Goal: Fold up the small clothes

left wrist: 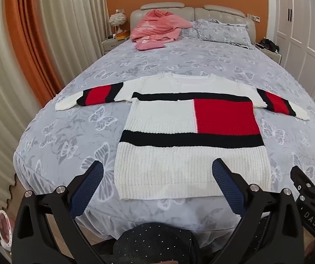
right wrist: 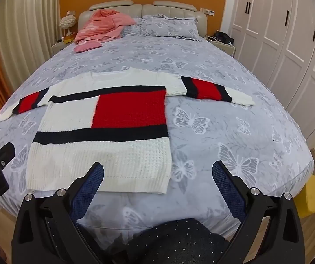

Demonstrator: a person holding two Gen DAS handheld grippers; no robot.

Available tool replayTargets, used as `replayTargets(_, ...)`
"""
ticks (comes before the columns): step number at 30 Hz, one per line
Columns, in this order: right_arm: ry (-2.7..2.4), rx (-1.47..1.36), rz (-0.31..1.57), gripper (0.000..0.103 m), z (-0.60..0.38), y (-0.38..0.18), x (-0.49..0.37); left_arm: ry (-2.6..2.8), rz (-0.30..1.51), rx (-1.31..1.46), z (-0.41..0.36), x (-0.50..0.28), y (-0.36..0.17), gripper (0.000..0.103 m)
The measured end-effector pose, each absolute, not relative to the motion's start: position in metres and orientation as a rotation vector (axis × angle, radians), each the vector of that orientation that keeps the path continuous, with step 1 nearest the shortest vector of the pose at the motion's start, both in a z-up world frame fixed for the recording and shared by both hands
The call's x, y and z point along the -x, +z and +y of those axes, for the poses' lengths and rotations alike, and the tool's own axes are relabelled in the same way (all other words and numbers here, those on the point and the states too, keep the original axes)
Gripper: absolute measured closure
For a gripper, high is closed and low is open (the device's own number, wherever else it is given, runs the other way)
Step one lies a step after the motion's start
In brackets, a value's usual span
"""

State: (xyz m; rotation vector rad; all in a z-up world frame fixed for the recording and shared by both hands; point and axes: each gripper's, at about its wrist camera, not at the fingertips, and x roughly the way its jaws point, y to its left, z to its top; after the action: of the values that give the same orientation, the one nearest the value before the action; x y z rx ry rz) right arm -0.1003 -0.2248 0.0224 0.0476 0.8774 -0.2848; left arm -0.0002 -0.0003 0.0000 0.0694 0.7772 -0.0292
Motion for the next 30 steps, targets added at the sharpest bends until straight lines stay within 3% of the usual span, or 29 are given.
replayTargets(30,-0.261,-0.055,0.899,0.006,-0.207,0.020,0.113,-0.003,0.799,-0.094,0.010,0.013,-0.009,0.007)
